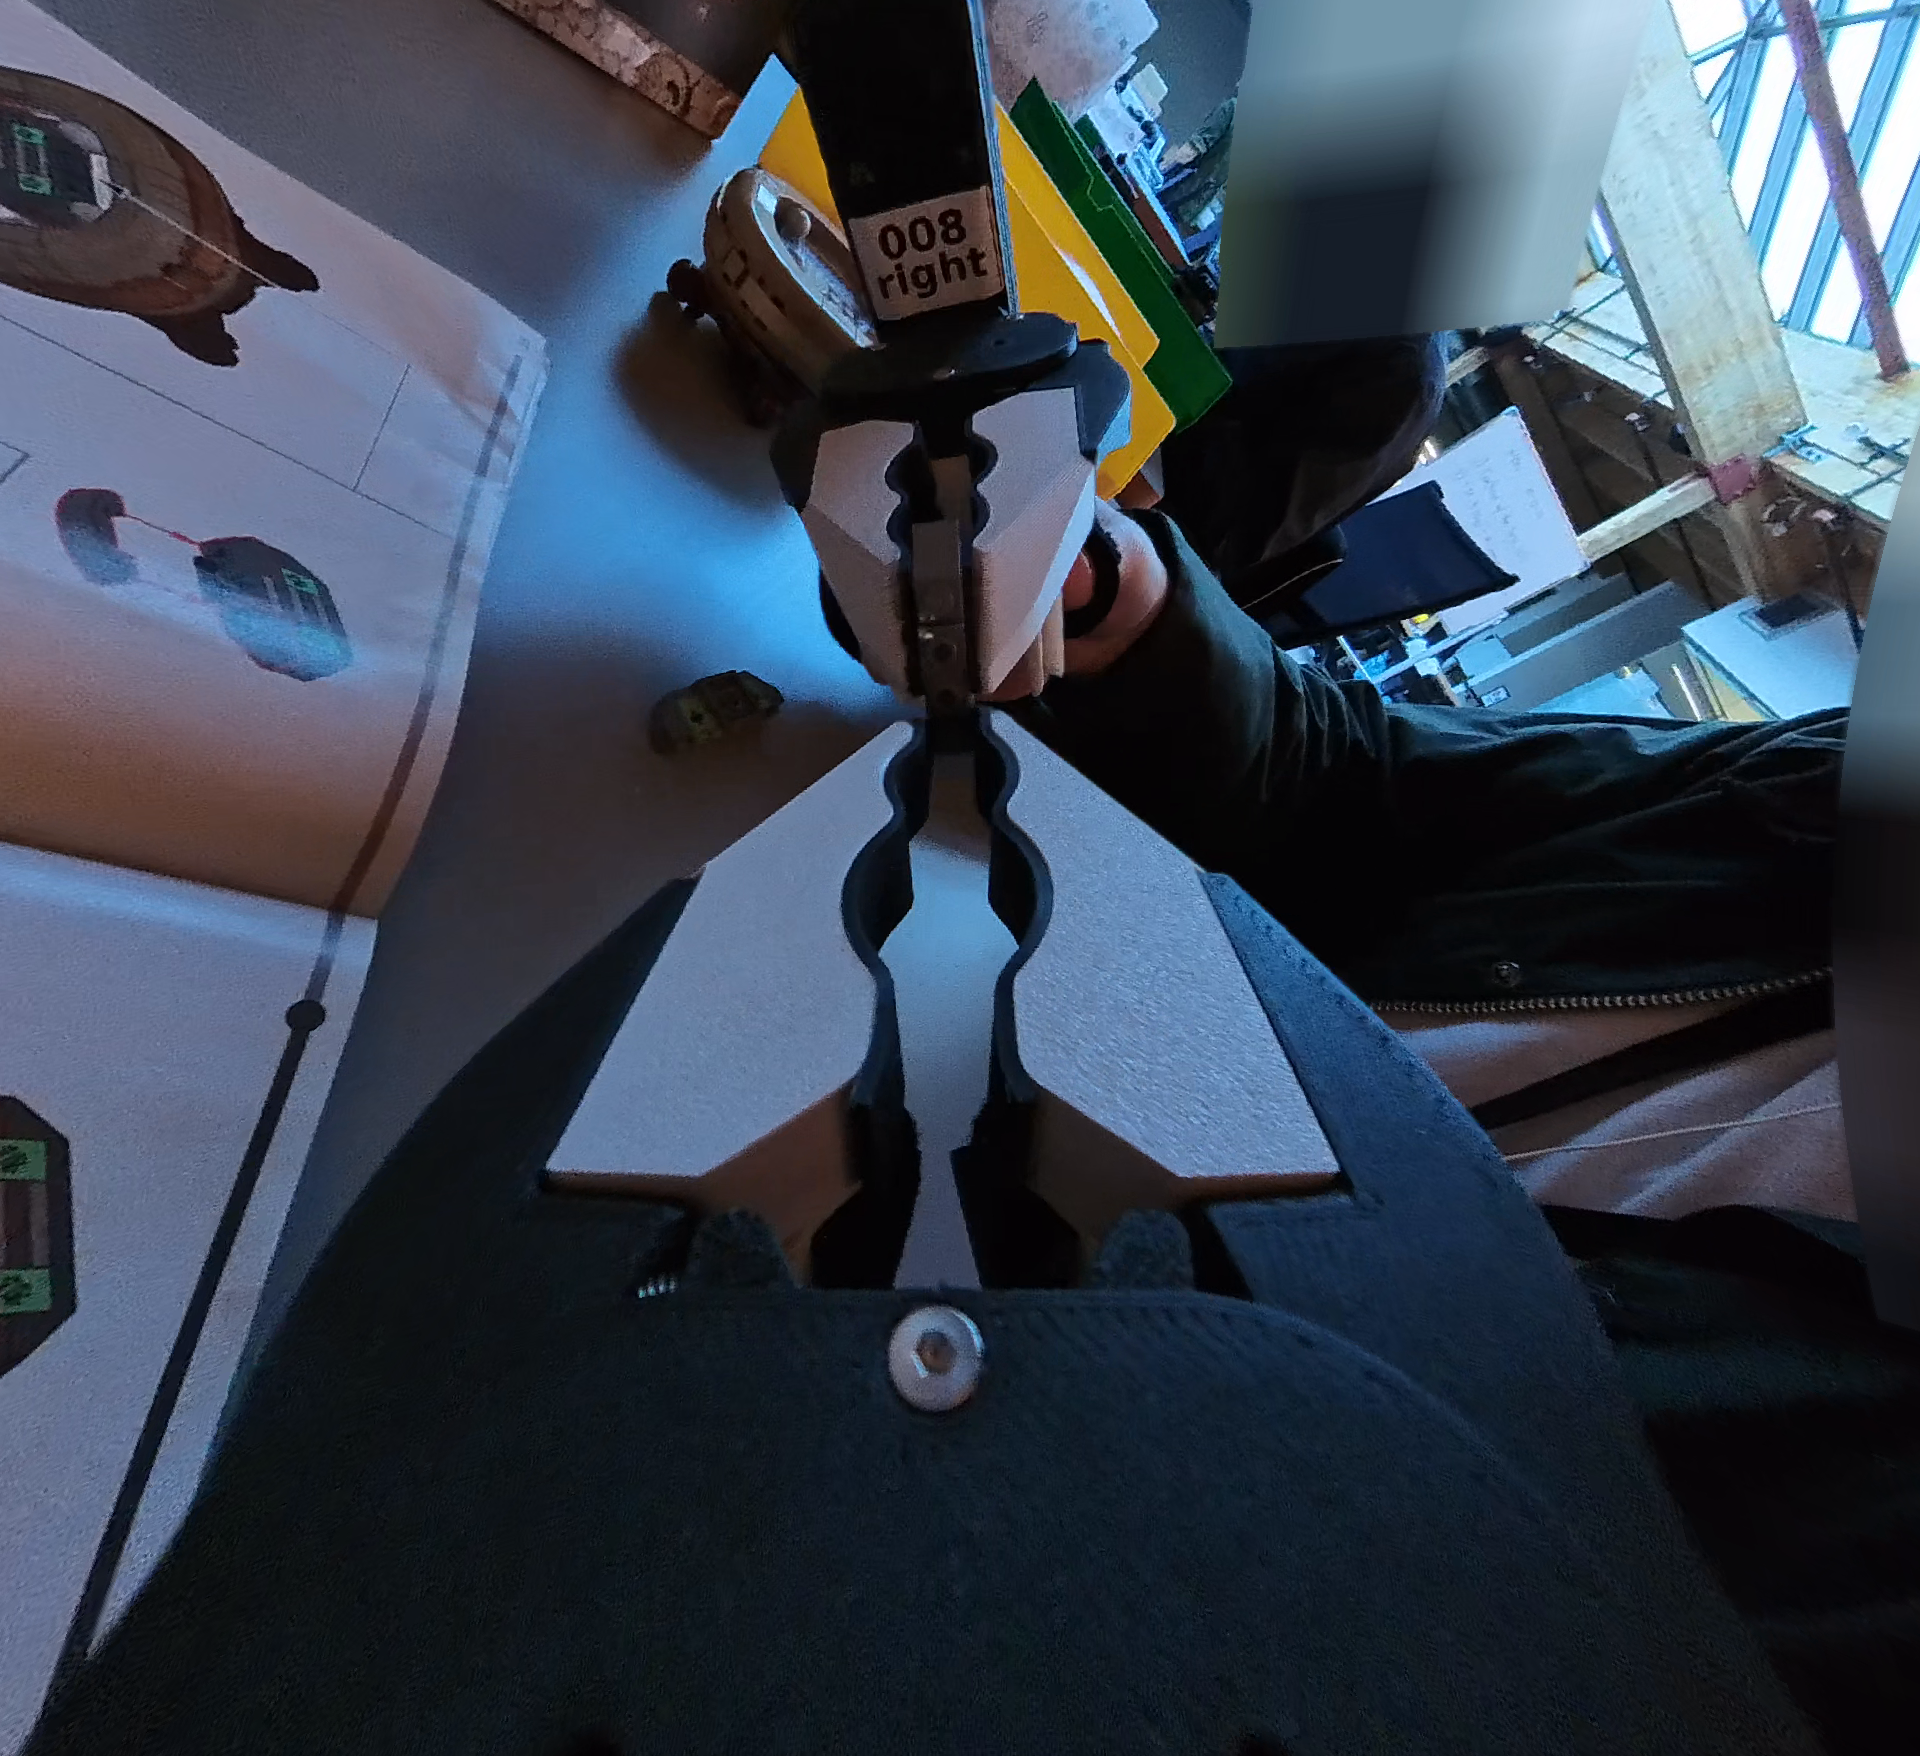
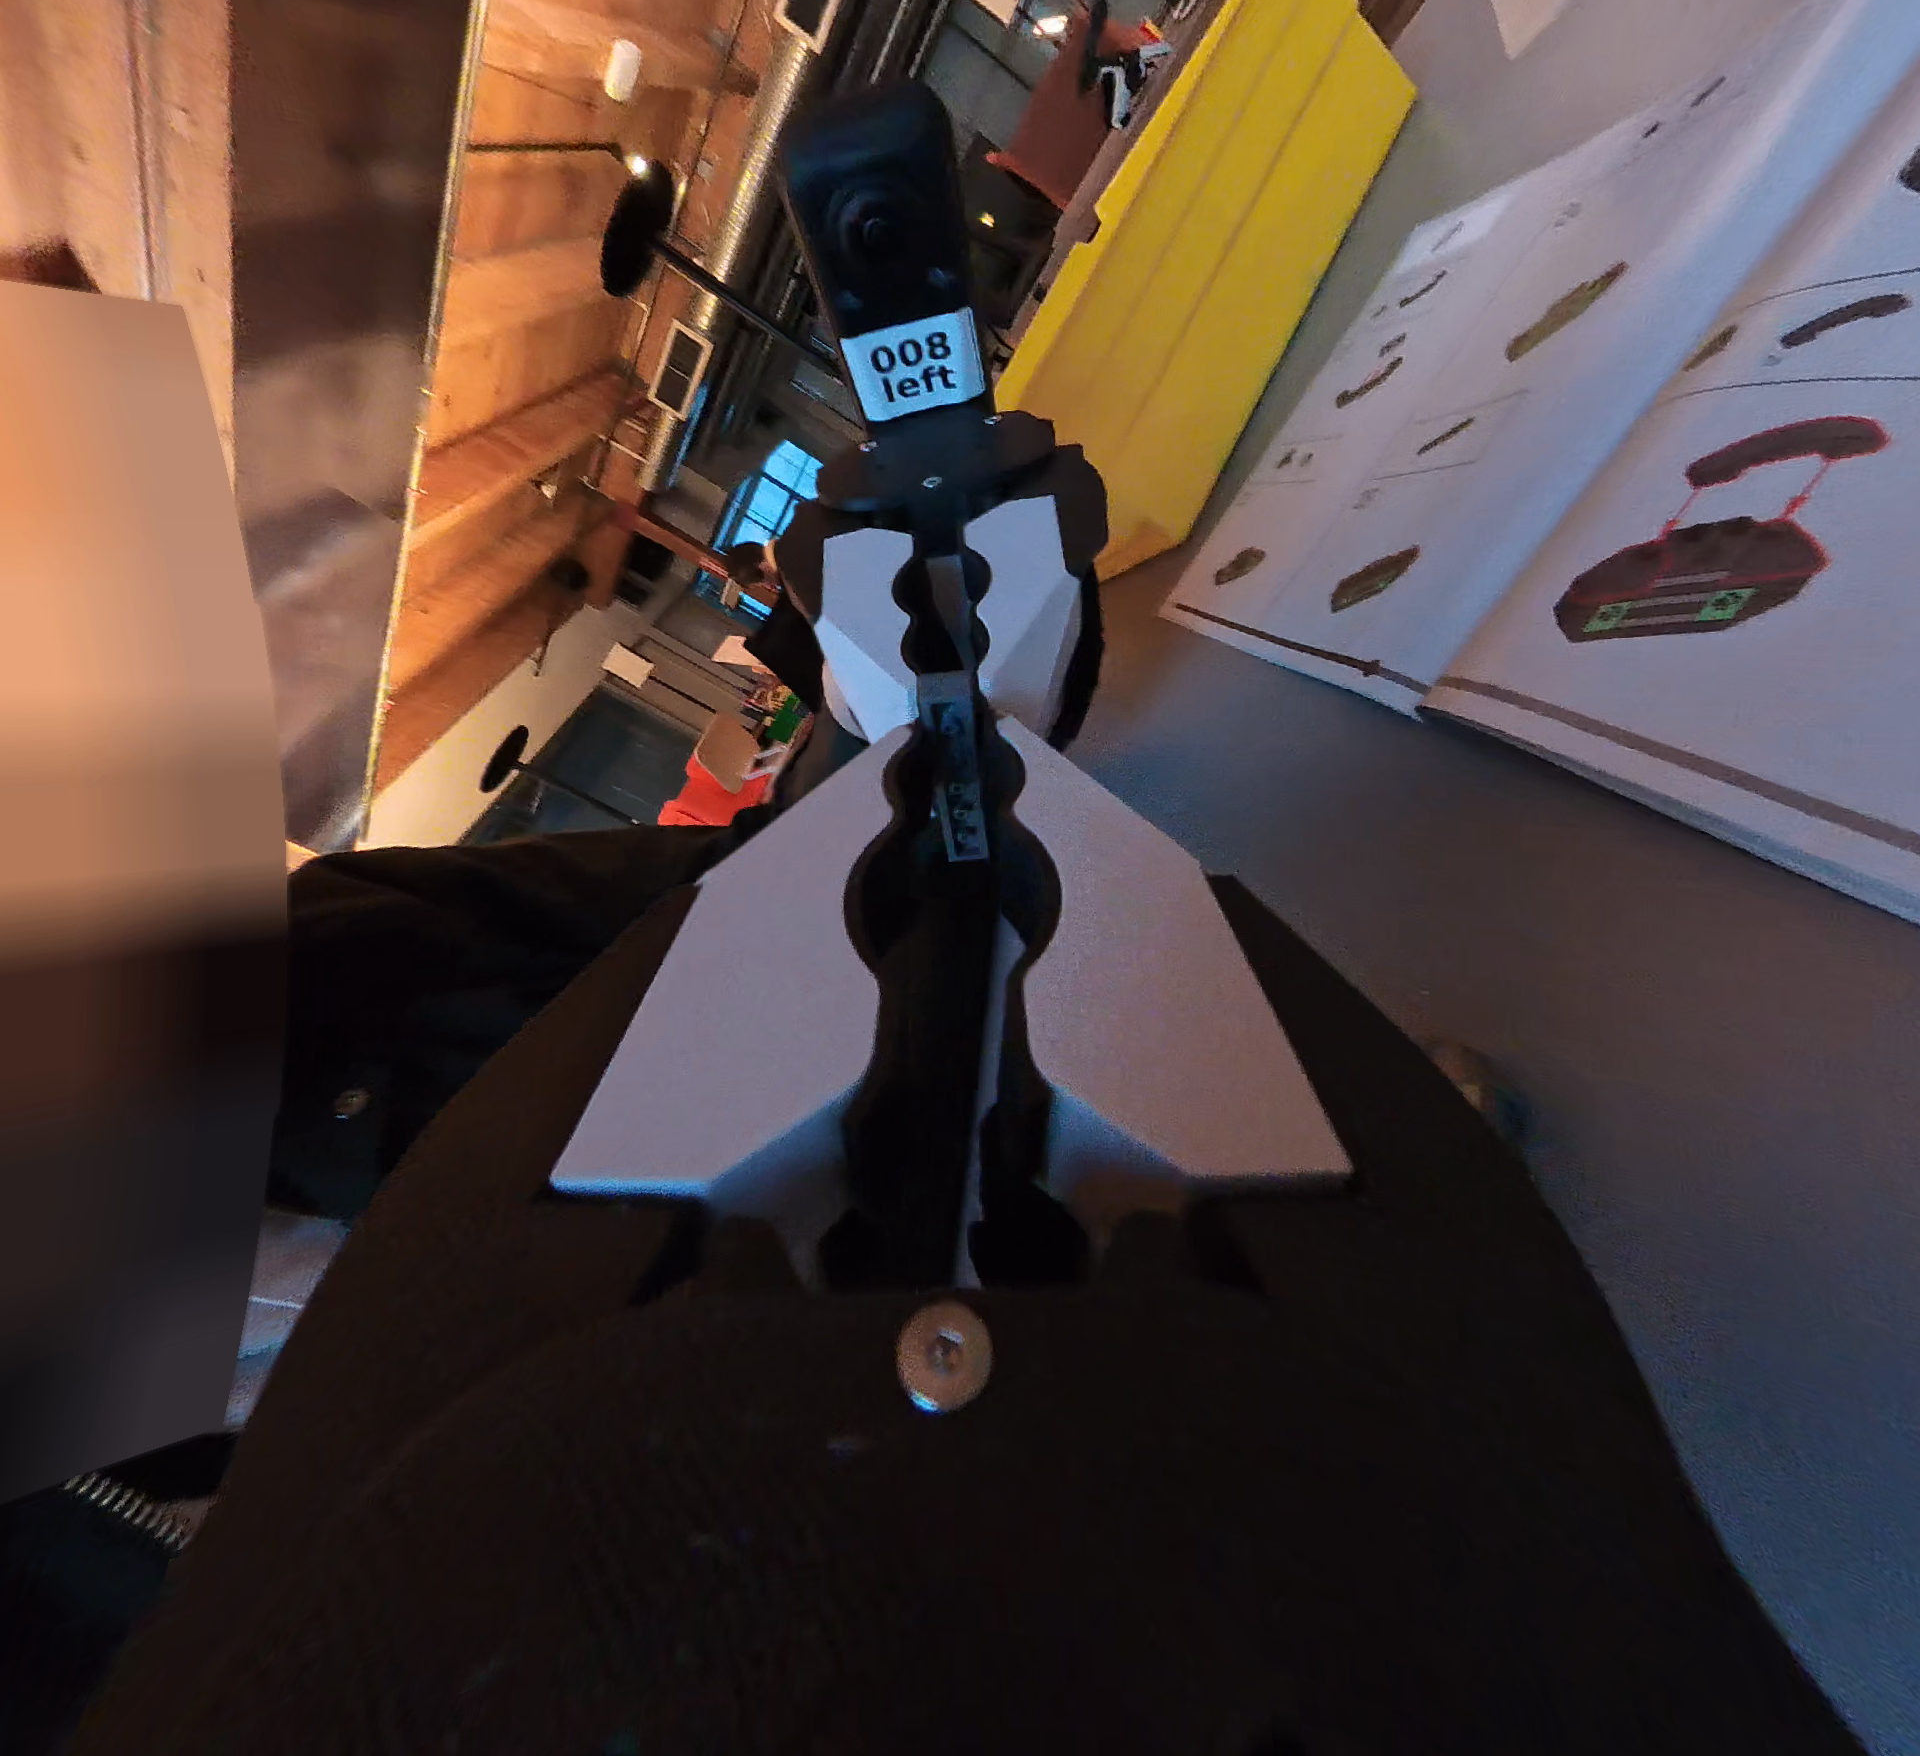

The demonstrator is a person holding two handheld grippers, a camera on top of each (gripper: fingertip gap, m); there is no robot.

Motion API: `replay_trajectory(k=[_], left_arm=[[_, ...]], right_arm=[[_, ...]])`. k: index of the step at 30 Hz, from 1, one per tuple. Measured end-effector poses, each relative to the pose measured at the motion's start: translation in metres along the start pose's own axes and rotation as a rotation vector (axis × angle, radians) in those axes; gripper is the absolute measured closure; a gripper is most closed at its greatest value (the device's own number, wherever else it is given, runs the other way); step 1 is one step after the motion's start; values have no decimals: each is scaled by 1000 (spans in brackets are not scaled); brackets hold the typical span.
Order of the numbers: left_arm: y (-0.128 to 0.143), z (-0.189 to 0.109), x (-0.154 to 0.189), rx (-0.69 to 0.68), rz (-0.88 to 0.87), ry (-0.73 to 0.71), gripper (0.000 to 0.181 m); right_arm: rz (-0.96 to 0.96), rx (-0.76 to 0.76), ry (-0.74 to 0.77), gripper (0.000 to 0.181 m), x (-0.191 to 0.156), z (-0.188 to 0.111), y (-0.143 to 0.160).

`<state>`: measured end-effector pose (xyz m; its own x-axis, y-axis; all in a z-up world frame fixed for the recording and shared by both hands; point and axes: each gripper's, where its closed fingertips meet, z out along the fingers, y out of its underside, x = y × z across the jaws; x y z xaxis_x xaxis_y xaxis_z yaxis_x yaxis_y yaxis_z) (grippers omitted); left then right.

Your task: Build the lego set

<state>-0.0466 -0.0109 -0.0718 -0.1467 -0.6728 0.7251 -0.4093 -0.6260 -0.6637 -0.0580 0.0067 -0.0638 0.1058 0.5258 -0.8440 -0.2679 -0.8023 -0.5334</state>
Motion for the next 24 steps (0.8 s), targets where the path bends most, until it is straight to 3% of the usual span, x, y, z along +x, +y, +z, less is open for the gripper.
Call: replay_trajectory(k=[9,12,15,19,24], left_arm=[[-10,2,7,64,16,1,175],[-46,-49,2,295,-19,5,175],[-48,-61,4,292,-34,58,175],[-42,-41,27,257,-85,228,175],[-37,-35,33,230,-82,252,175]], right_arm=[[-16,-31,10,174,-9,-9,-4],[-5,92,66,175,0,-46,-25],[-15,171,39,175,-7,-69,-44],[-7,21,64,175,4,-47,-18],[3,-78,113,175,17,-35,1]])
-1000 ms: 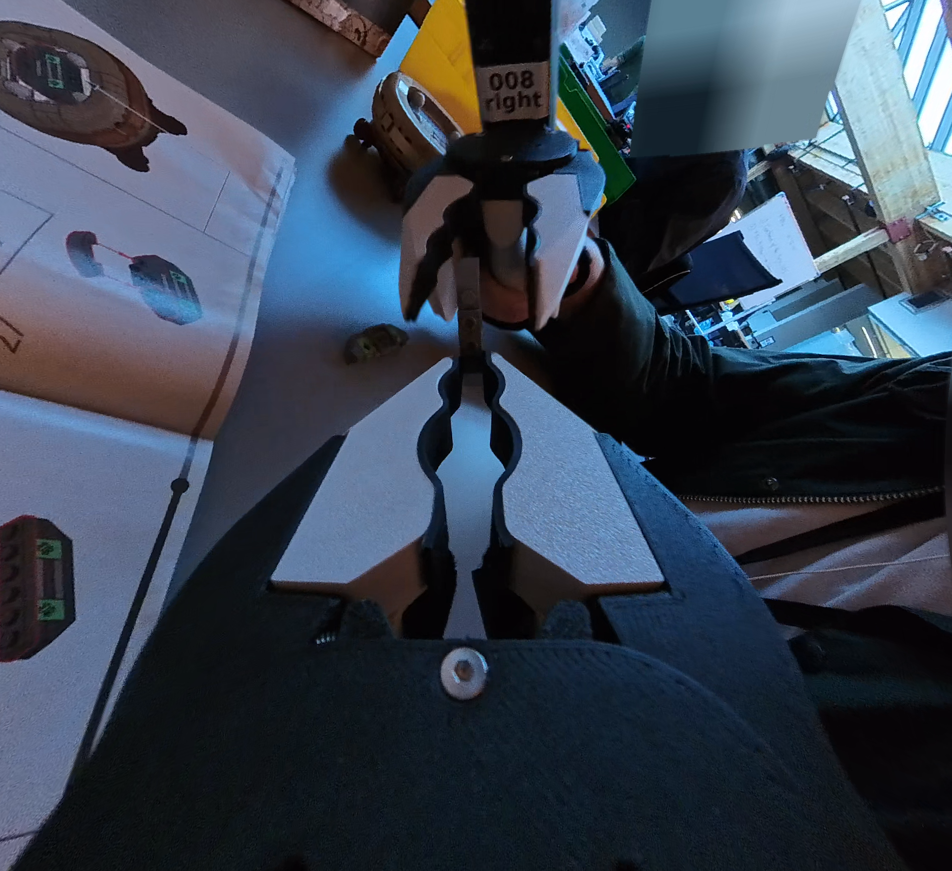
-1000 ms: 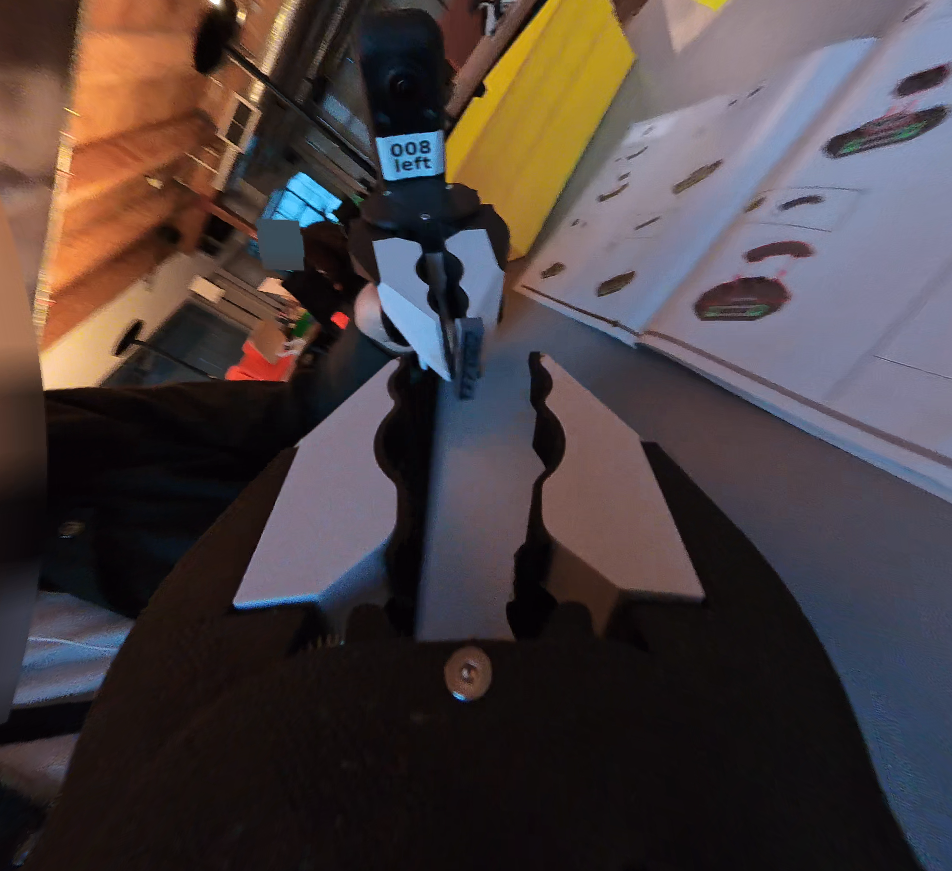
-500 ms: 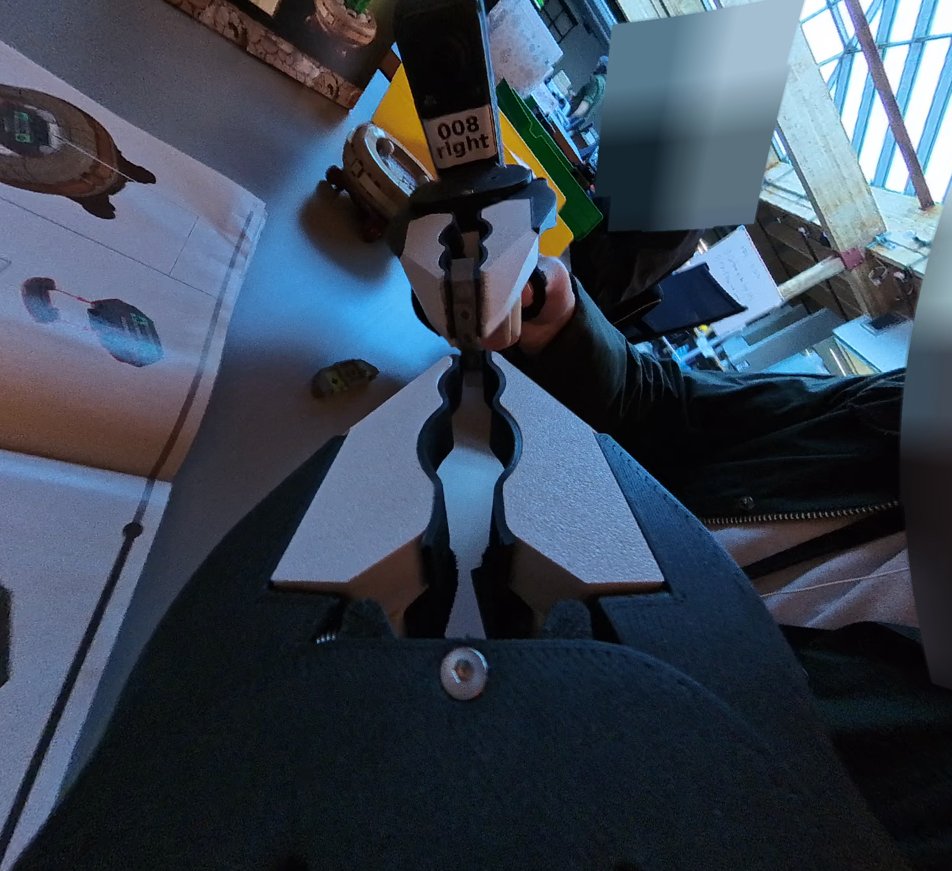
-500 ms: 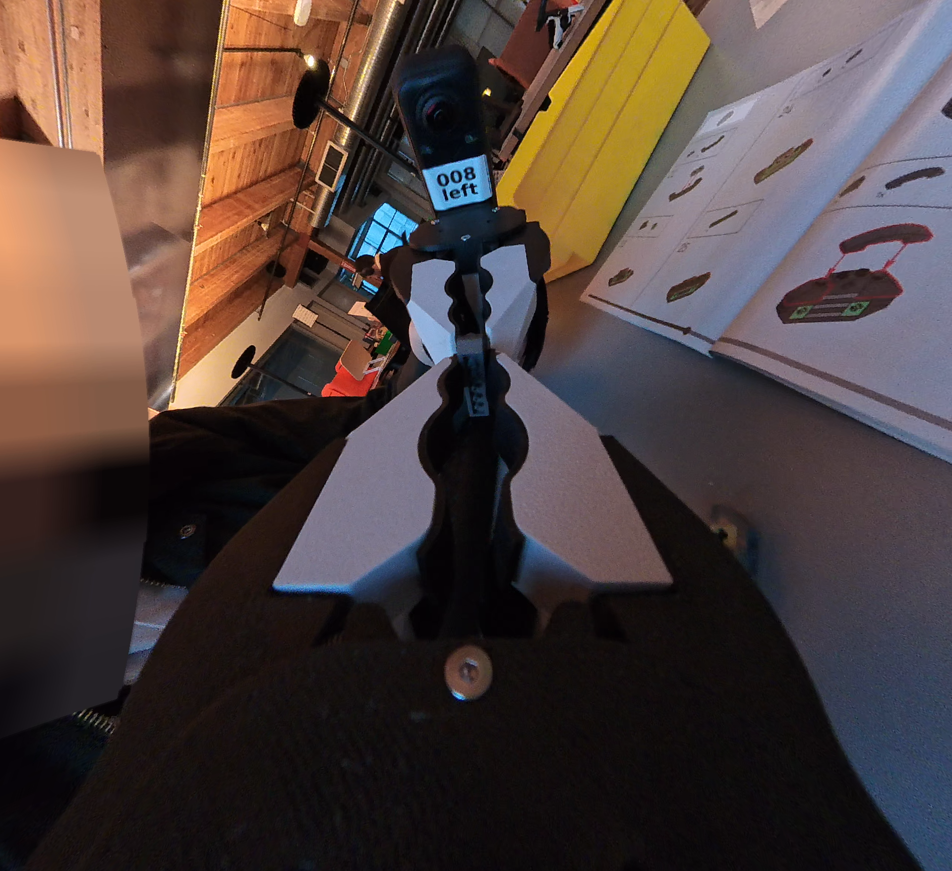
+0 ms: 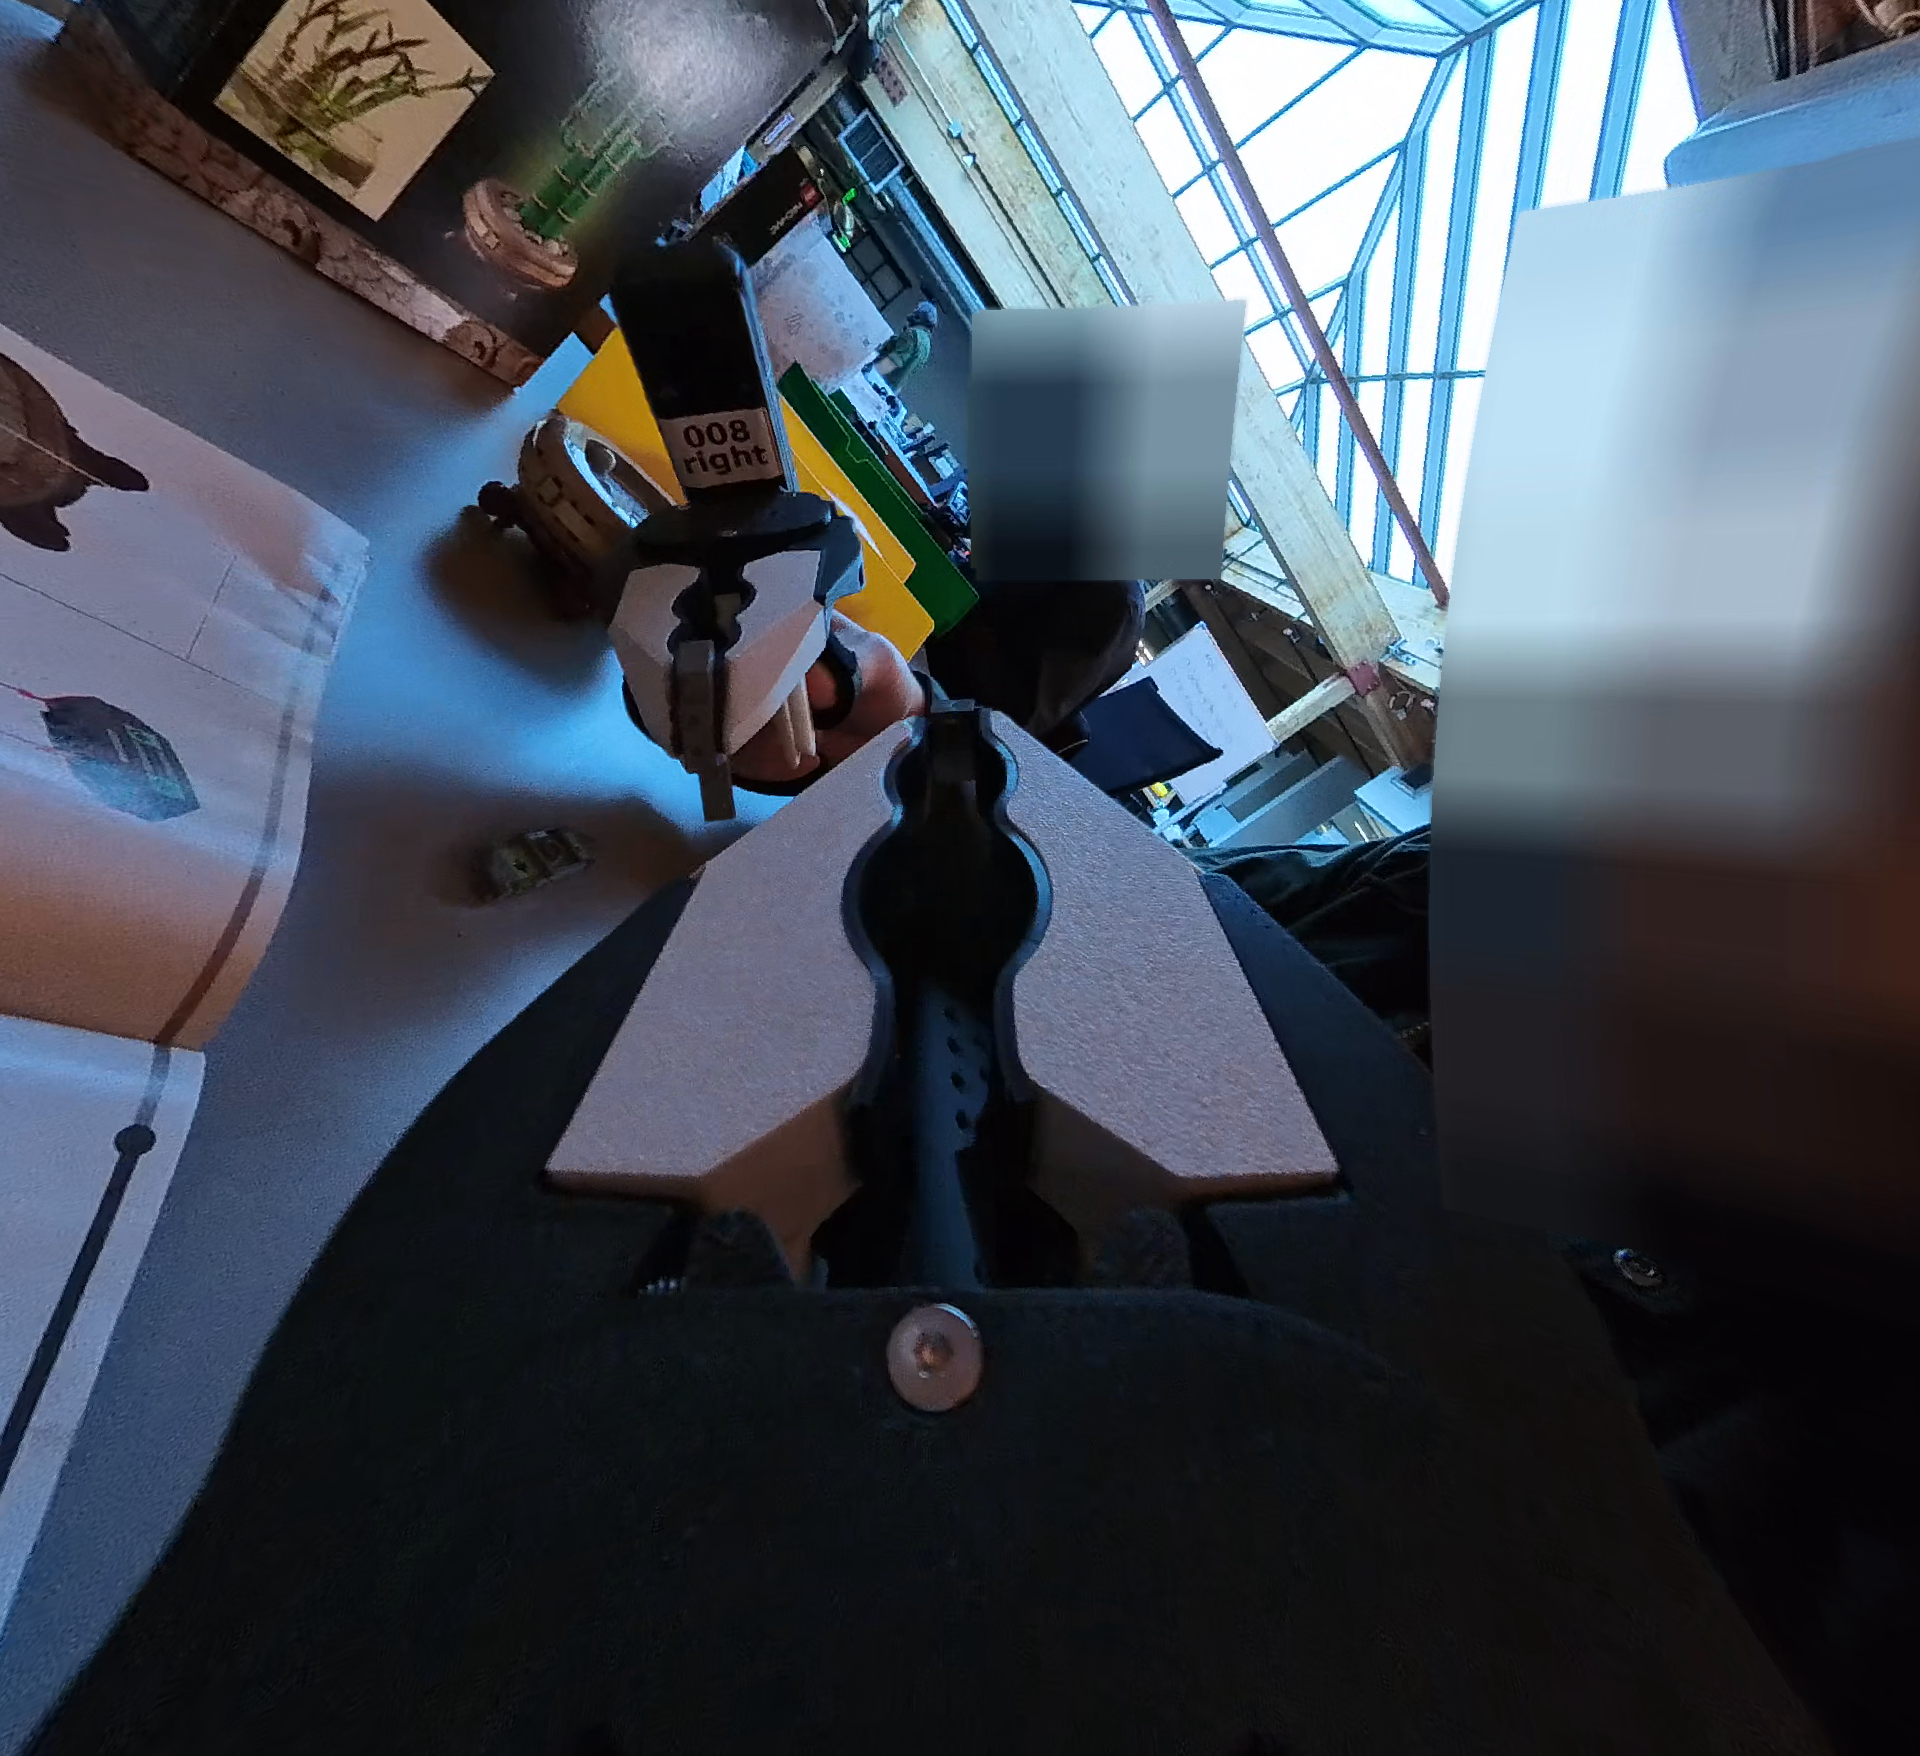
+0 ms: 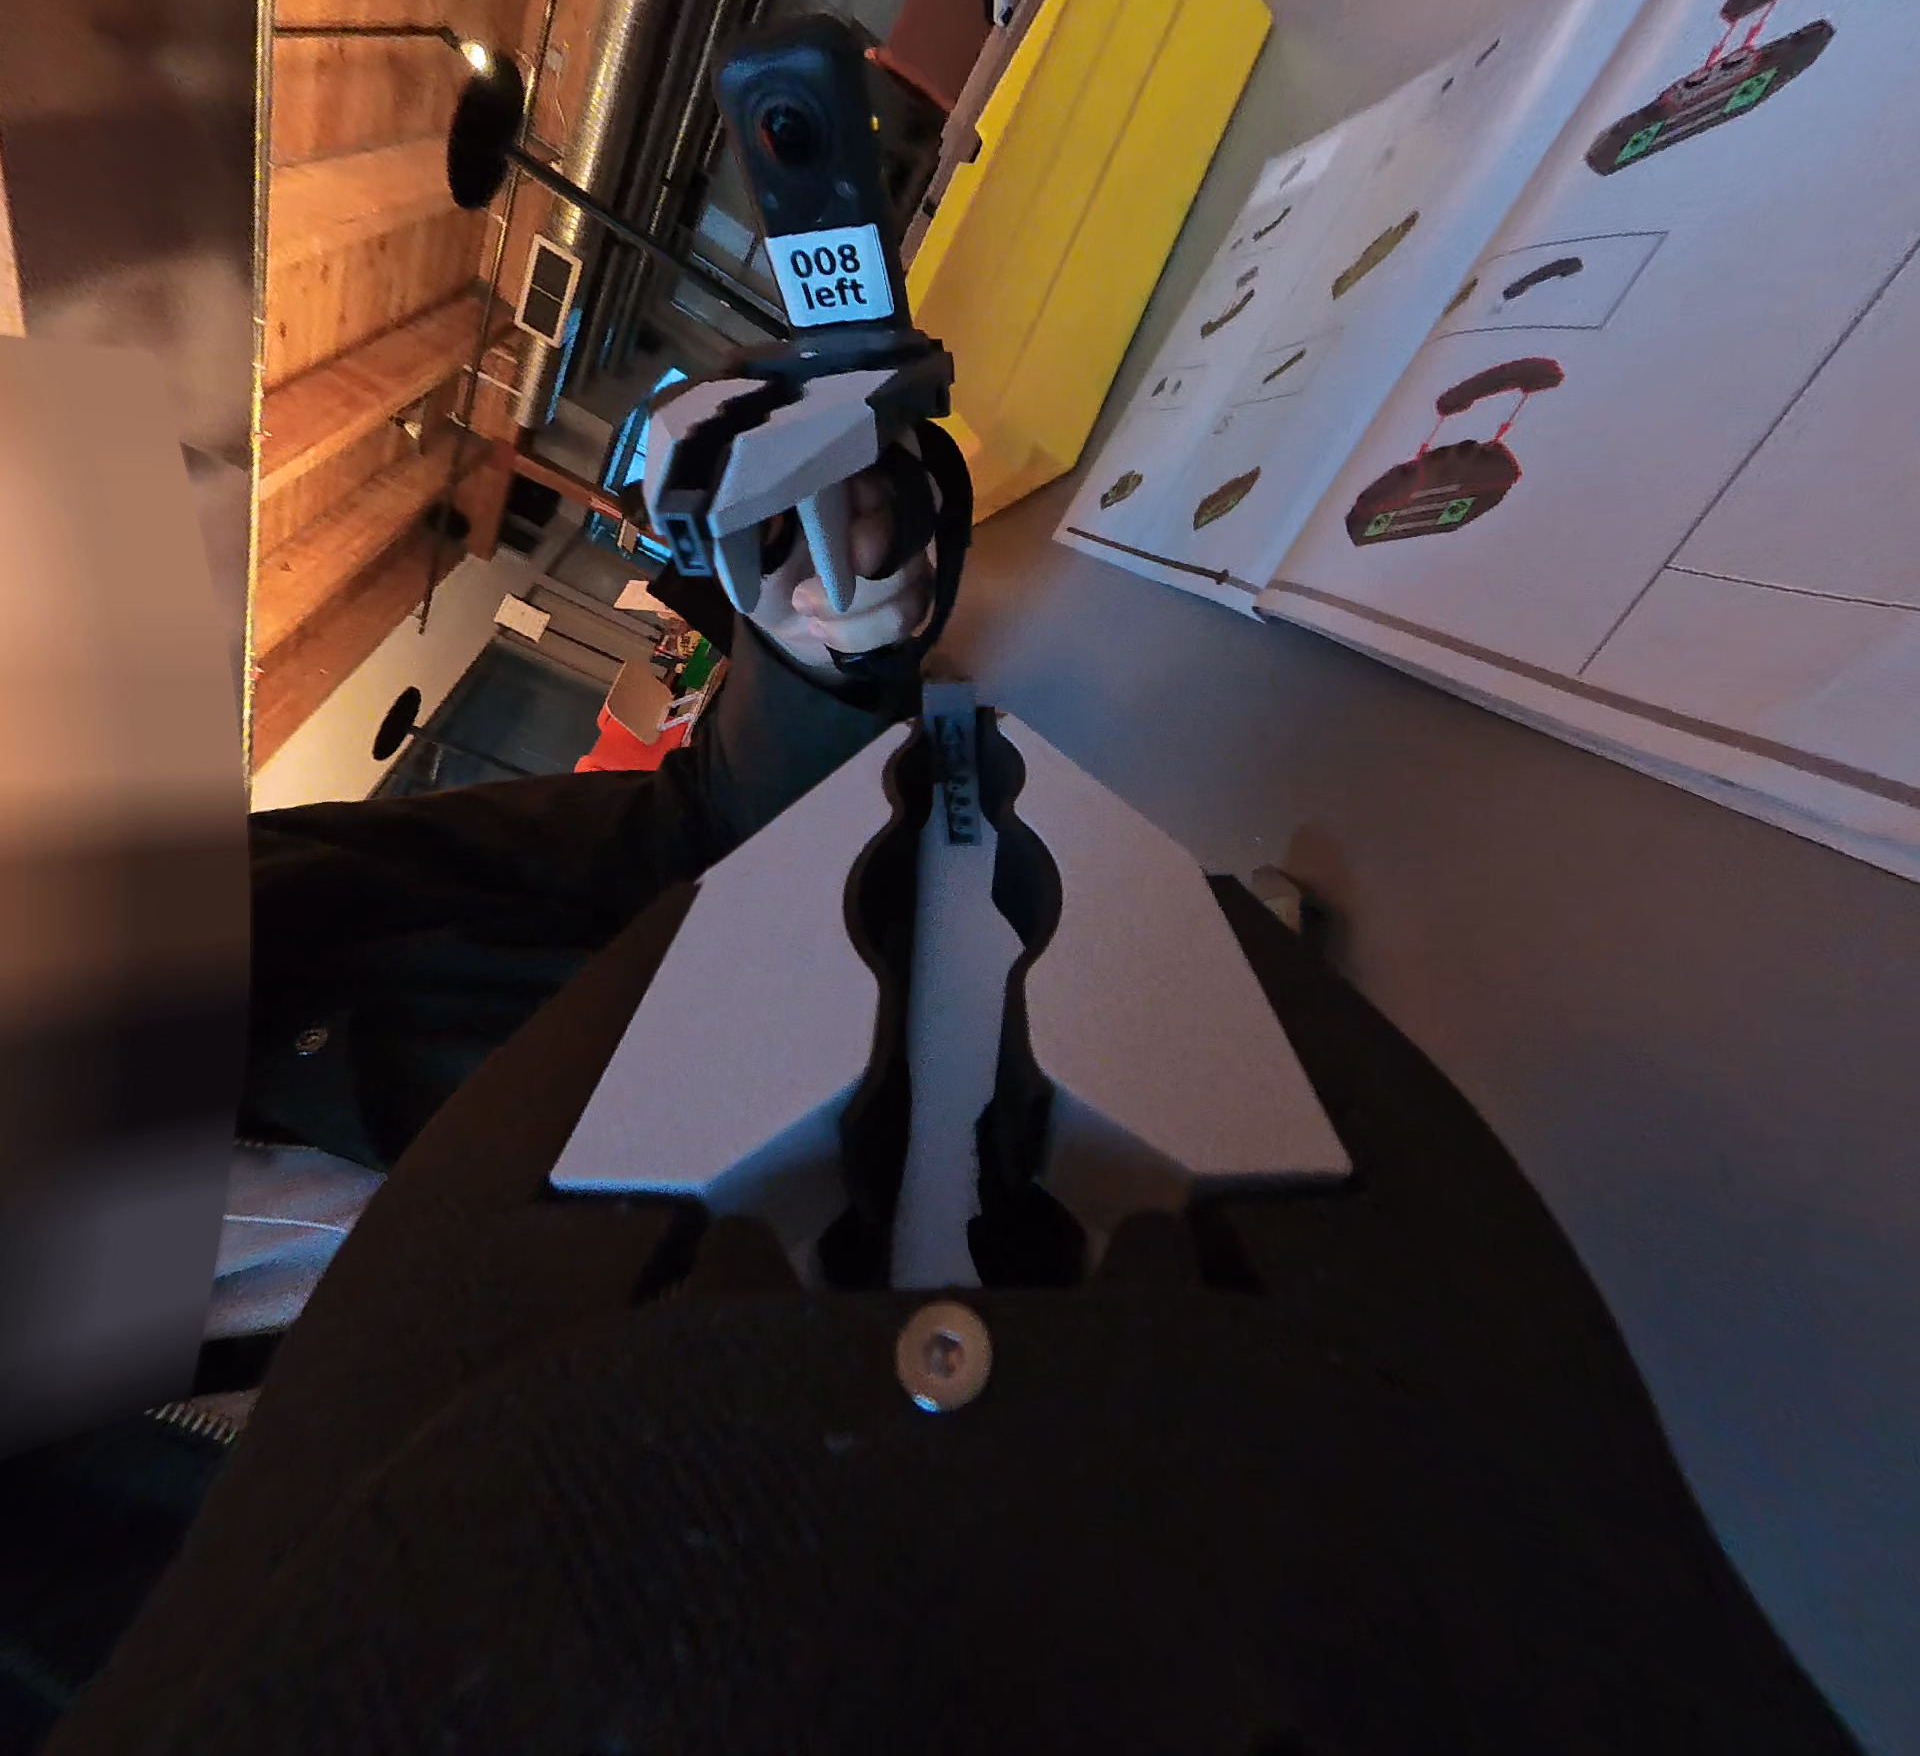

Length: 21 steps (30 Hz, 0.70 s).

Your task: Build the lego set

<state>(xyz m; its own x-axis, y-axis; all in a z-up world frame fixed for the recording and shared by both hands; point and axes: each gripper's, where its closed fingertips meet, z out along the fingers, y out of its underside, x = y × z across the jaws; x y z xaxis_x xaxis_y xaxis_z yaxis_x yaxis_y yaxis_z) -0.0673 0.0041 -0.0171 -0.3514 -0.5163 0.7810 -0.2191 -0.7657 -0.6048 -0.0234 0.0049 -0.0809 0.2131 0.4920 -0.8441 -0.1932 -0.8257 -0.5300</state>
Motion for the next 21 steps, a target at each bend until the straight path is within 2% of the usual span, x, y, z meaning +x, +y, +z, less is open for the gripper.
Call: replay_trajectory(k=[5,8,12,18,21], left_arm=[[-7,-7,-1,15,99,-93,175],[-17,-9,14,62,215,-95,175],[-29,-10,50,126,571,-113,176],[-27,-14,78,139,1179,-383,176],[-27,-17,90,132,1269,-414,175]], right_arm=[[13,-10,5,175,4,1,3],[14,-23,26,175,9,2,5],[9,-27,31,175,10,2,6],[4,-16,31,175,10,1,5],[8,-15,34,175,11,1,5]])
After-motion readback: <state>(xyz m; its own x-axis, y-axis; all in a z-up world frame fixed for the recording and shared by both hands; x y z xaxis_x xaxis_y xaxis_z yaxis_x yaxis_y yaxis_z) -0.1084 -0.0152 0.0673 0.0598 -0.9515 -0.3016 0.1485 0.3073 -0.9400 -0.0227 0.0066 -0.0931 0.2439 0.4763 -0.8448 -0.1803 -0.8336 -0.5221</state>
